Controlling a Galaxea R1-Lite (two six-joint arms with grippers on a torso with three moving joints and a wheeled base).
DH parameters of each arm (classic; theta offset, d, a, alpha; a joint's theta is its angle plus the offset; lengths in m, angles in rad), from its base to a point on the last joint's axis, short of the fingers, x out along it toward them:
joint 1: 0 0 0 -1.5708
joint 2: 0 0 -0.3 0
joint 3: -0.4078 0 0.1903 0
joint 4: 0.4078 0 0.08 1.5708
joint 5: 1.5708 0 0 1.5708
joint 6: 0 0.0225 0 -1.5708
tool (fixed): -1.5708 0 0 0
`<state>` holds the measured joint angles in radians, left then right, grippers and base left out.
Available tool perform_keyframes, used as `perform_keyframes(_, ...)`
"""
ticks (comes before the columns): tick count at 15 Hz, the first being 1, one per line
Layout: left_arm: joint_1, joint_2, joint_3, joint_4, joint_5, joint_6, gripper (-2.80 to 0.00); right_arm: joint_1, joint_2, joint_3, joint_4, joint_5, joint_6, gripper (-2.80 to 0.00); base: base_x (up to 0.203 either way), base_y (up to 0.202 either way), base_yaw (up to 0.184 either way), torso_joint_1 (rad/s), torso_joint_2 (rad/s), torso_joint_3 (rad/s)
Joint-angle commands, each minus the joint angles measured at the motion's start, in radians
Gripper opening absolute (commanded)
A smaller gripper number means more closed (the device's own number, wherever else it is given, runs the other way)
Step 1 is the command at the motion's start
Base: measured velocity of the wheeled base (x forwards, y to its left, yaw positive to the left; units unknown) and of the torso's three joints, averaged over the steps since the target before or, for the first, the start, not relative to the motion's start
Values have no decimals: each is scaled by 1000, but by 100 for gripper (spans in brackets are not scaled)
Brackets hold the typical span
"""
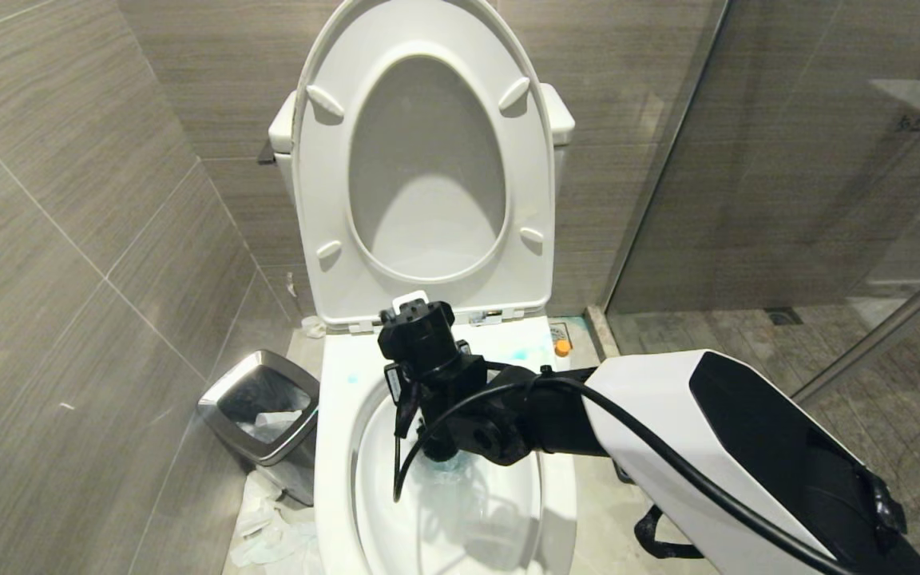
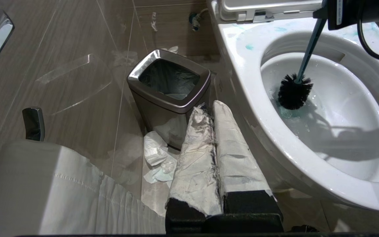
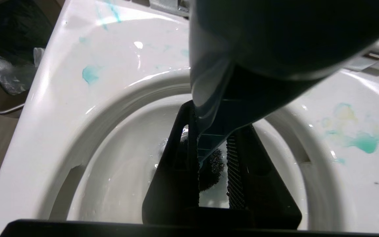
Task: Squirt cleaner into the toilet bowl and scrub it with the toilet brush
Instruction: Scrub the toilet bowl
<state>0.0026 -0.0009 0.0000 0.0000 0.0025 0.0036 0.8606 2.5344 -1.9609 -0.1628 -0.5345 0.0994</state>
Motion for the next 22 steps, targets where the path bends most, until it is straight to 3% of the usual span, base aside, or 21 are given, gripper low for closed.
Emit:
perform_keyframes(1,-1,1,0,0,1,0,-280,1,-21,3,2,-5,1,-280,0,0,0,0,0,0)
perform_keyframes(9,0,1,0,0,1,1,-280,0,116,-10,-7,-24,8,-280,0,0,0,0,0,0)
perform_keyframes(17,0,1,0,0,1,3,-280,40,-157,70,-2,-32,8,-280,0,0,0,0,0,0)
perform_keyframes(22,0,1,0,0,1,1,-280,31,-167,85,-1,-61,8,-280,0,0,0,0,0,0)
